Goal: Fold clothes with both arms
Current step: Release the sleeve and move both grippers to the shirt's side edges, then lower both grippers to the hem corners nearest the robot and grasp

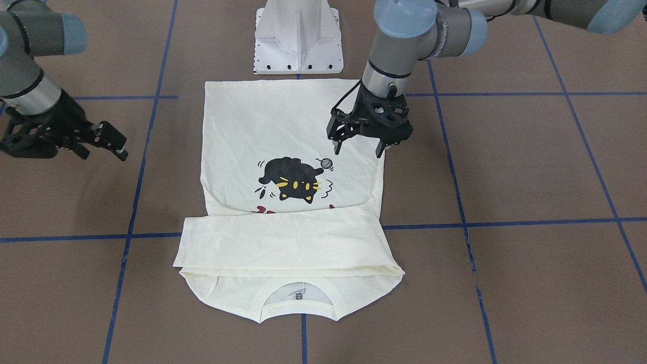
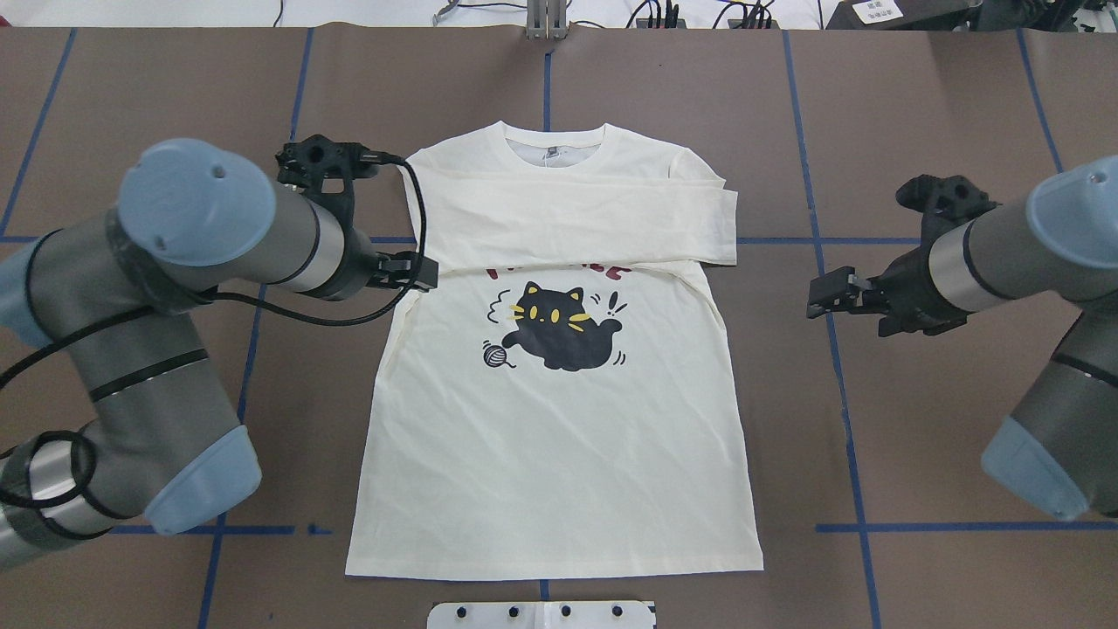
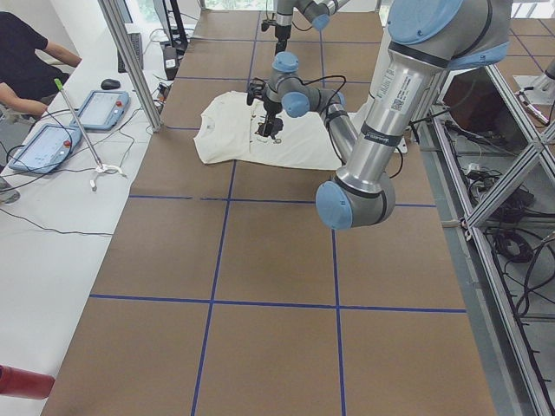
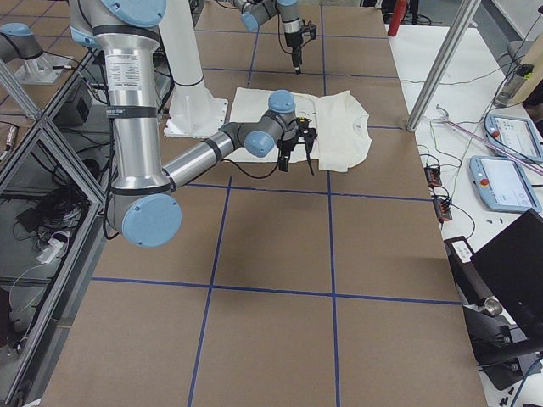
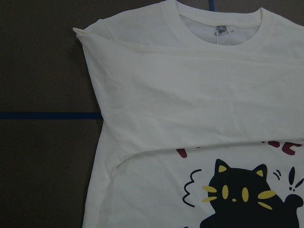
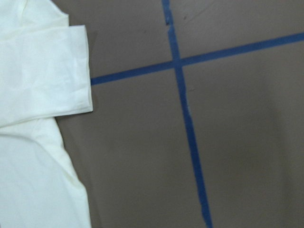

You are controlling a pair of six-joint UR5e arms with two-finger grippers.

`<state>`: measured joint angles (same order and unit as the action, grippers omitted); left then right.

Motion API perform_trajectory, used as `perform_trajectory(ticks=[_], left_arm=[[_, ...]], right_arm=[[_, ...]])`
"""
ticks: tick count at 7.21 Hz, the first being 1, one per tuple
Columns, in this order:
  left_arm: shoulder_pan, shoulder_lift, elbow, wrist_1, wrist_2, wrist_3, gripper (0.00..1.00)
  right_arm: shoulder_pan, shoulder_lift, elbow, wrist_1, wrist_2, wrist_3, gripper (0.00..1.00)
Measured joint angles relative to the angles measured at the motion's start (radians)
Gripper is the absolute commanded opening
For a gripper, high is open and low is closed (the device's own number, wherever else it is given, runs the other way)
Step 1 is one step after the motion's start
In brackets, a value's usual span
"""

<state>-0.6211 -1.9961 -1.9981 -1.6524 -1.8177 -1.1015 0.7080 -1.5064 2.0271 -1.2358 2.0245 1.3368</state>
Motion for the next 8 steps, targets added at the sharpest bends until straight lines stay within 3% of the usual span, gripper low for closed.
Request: perform_trajectory(ticks=[2, 5, 8], left_arm=[[-0.005, 0.099, -0.083, 0.005, -0.001, 0.050, 1.00], [-0.006, 0.121, -0.116, 0.006, -0.002, 0.055, 1.00], [-0.006, 0.123, -0.132, 0.006, -0.002, 0.055, 1.00]], right_arm=[[-0.207, -0.002, 0.053, -0.004, -0.150, 0.158, 1.00], [-0.465, -0.022, 0.073, -0.009, -0.329, 0.308, 1.00], [-0.558, -0.045, 0.068, -0.011, -0.366, 0.349, 0.95]])
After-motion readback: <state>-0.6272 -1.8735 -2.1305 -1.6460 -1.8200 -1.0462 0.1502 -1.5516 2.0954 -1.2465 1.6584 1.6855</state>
